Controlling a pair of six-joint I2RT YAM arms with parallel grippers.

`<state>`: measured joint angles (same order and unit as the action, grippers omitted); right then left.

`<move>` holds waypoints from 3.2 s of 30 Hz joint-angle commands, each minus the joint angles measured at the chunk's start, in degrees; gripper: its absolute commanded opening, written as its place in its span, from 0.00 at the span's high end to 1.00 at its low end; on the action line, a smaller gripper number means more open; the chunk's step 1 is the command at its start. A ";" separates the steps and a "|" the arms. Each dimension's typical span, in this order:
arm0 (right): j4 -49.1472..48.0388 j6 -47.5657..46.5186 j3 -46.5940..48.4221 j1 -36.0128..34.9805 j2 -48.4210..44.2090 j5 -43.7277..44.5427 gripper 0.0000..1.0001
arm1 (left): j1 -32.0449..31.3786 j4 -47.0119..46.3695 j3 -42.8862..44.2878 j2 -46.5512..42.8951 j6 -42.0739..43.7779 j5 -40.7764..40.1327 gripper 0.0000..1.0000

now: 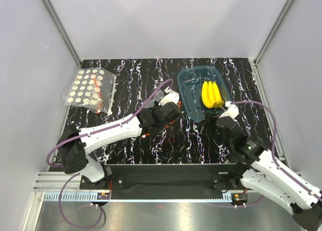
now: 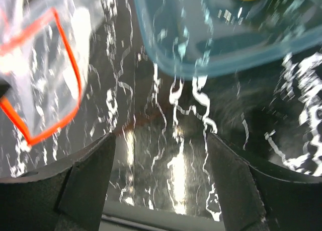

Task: Place the food in the zip-top bag and seal the zipper
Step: Pick up the fake fruit from the bin, then place the fake fruit in the zipper food storage bag.

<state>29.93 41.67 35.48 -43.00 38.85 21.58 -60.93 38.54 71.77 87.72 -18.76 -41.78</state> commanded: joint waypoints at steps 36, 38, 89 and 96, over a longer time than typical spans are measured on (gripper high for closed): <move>-3.64 15.72 24.81 36.06 41.92 -4.89 0.02 | -0.16 -1.19 9.09 4.47 4.09 1.17 1.00; -4.70 17.21 24.98 36.06 42.79 -4.27 0.02 | -0.16 -1.28 9.18 4.56 4.09 1.35 1.00; 20.87 -11.17 25.60 34.74 10.90 -38.81 1.00 | 7.05 -2.86 14.98 7.72 5.14 8.56 1.00; 20.60 -10.03 26.12 30.44 12.21 -36.18 1.00 | 7.05 -3.30 14.98 8.52 4.27 10.66 1.00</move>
<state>51.22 31.88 60.45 -10.70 50.19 -14.52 -53.80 37.60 84.66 96.29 -13.98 -32.86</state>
